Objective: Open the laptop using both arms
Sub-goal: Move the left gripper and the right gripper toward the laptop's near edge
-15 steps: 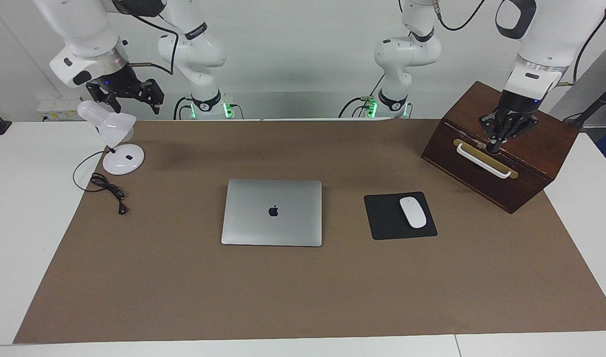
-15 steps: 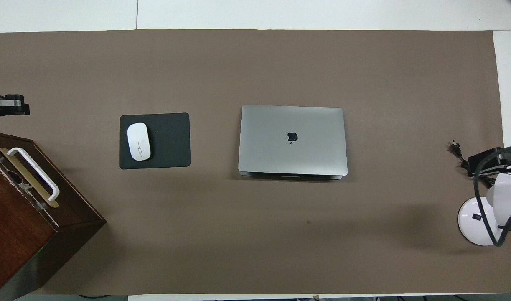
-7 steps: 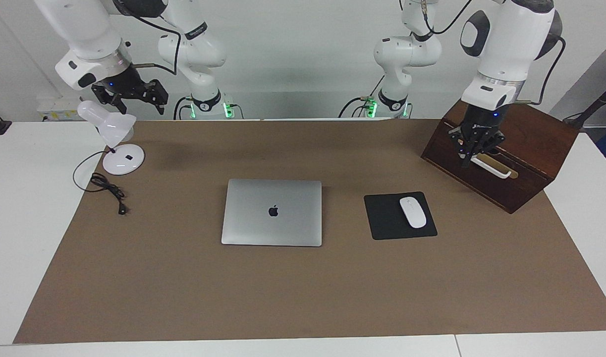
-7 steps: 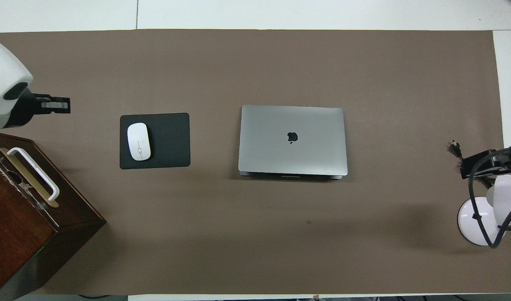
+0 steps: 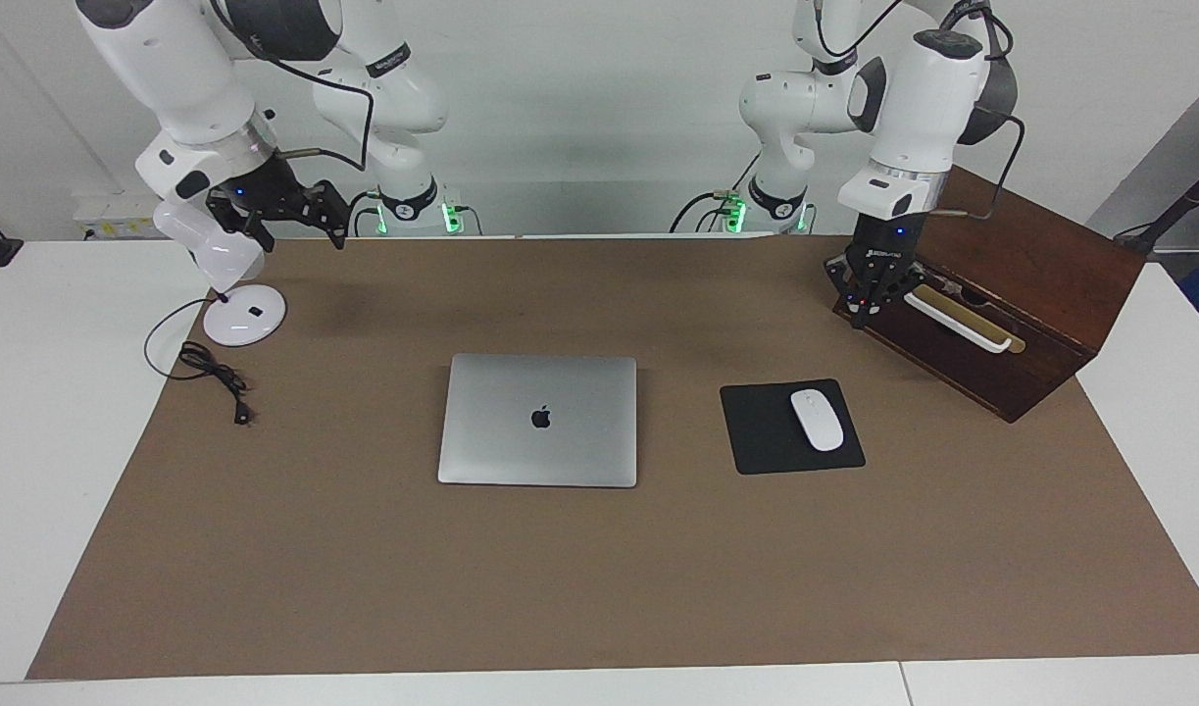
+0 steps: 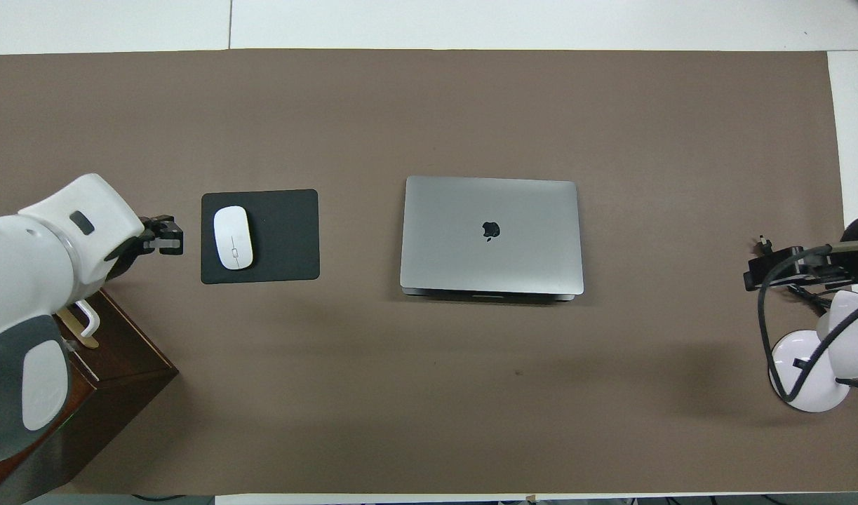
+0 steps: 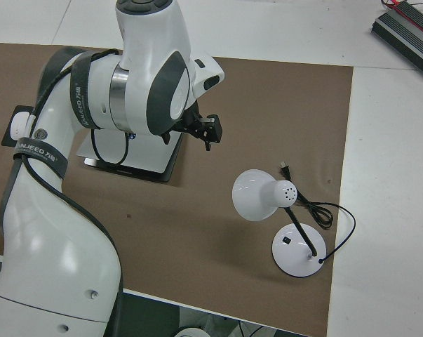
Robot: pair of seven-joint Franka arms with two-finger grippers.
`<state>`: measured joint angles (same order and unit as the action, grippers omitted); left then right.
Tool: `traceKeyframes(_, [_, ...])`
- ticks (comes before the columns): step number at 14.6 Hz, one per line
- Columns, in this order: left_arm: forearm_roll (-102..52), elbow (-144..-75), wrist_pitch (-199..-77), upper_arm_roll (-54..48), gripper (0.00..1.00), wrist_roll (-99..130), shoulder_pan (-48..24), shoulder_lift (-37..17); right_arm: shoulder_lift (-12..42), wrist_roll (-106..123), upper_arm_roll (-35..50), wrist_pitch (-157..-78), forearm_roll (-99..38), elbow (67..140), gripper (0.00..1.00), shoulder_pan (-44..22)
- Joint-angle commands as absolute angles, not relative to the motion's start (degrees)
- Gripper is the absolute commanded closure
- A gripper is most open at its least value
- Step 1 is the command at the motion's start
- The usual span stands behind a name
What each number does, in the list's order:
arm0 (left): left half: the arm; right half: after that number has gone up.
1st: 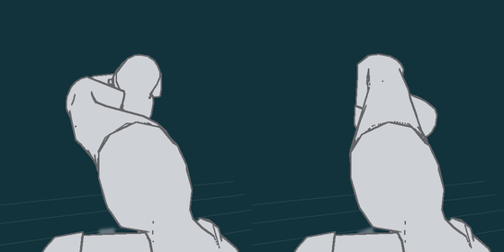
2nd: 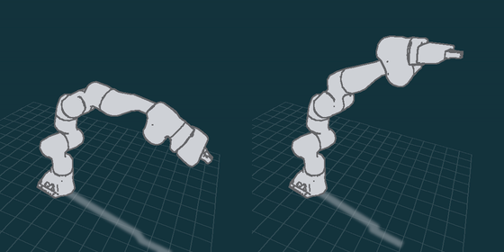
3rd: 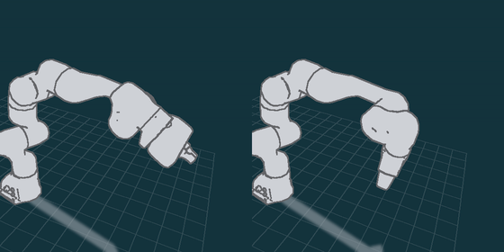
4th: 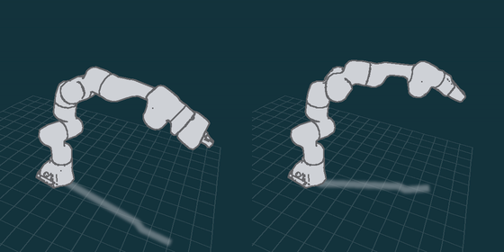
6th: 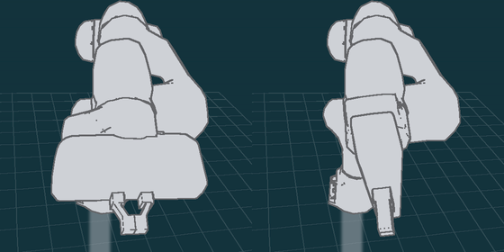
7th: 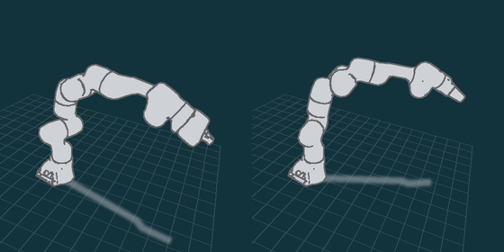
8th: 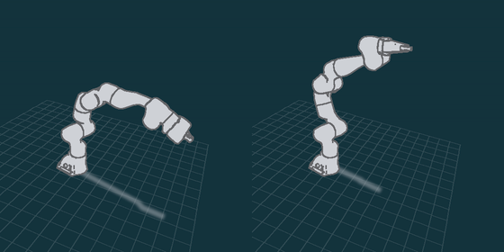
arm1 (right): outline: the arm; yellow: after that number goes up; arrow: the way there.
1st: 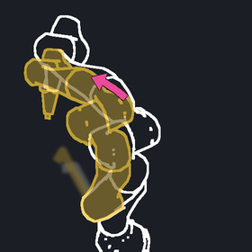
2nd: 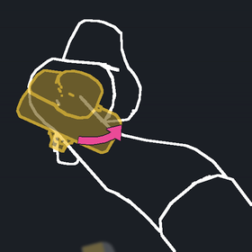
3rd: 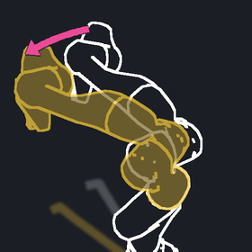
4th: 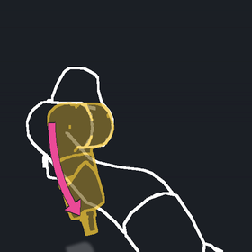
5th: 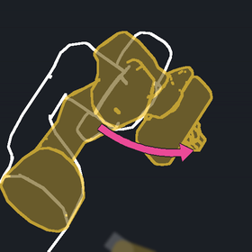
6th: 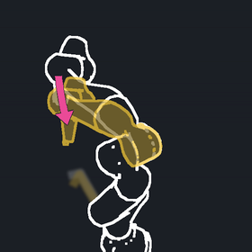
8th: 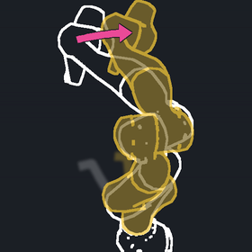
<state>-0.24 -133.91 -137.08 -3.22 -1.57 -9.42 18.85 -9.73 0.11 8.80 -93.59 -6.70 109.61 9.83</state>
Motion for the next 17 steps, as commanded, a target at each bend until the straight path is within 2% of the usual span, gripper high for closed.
traceKeyframes(1, [0.0,-144.1,-145.1,-2.5,1.0,-1.4,-11.9,24.8,-13.1,-3.1,8.9,-100.6,-11.0,117.3,0.0,8.4])
traceKeyframes(3, [0.0,-146.0,-146.5,-2.5,1.0,-1.1,-13.4,25.1,-14.1,-4.7,8.9,-106.1,-13.7,121.5,0.0,6.5])
traceKeyframes(9, [0.0,-154.8,-162.7,-2.5,1.0,-1.0,-19.7,23.7,-18.7,-13.8,8.9,-120.0,-22.5,134.3,0.0,0.4])
traceKeyframes(13, [0.0,-157.6,-173.6,-2.5,1.0,-0.9,-24.4,18.7,-20.8,-19.6,9.0,-123.7,-29.2,138.3,0.0,-0.2])
traceKeyframes(17, [0.0,-158.0,-184.8,-2.5,1.0,2.9,-30.2,10.8,-23.3,-25.4,9.1,-132.8,-35.9,144.6,0.0,-4.5])
